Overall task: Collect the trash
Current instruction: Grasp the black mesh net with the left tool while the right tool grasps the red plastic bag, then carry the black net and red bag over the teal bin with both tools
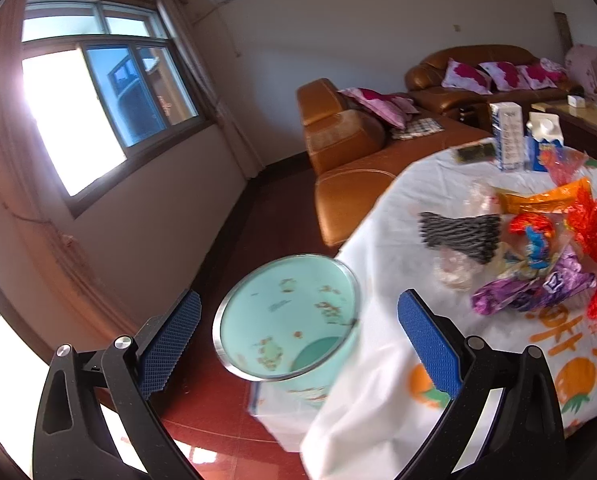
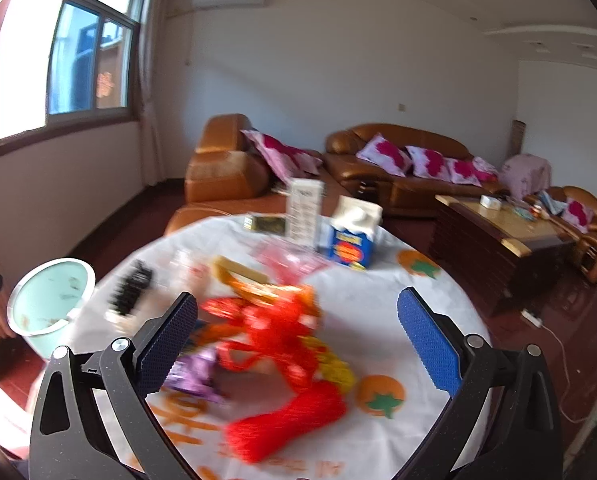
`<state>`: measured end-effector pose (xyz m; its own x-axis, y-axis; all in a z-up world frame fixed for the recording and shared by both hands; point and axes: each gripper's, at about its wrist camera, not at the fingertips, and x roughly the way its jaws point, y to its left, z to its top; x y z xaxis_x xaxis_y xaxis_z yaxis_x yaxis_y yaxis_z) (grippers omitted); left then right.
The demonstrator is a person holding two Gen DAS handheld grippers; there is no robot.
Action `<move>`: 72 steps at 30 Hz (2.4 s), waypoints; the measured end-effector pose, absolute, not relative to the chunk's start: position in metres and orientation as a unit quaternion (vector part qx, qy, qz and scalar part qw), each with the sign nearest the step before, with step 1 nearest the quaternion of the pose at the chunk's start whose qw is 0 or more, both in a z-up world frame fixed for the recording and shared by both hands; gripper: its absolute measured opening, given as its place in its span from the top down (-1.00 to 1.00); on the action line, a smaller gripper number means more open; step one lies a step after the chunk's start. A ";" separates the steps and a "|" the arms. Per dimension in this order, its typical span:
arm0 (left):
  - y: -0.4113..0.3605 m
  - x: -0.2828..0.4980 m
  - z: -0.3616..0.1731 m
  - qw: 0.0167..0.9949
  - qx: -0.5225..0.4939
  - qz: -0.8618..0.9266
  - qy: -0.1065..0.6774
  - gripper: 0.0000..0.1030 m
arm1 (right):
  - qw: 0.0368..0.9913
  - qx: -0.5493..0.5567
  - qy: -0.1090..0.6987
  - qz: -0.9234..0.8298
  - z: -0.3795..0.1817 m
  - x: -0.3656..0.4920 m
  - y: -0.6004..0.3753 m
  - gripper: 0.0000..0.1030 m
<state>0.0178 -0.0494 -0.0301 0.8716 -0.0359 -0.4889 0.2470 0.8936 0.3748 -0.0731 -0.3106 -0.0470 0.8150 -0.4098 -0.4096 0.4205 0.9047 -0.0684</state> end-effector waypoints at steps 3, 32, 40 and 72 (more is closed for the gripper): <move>-0.079 0.024 -0.037 0.940 0.220 -0.090 0.244 -0.88 | 0.946 0.020 0.224 -0.235 -0.062 -0.074 -0.330 -0.91; -0.145 0.067 -0.076 0.908 0.188 -0.203 0.316 0.63 | 0.939 0.073 0.248 -0.229 -0.107 -0.064 -0.376 -0.89; -0.106 0.050 -0.049 0.921 0.189 -0.196 0.280 0.63 | 0.941 0.090 0.246 -0.213 -0.096 -0.055 -0.374 -0.55; -0.018 0.064 -0.045 0.938 0.171 -0.126 0.274 0.62 | 0.966 0.059 0.243 -0.067 -0.059 -0.027 -0.296 0.49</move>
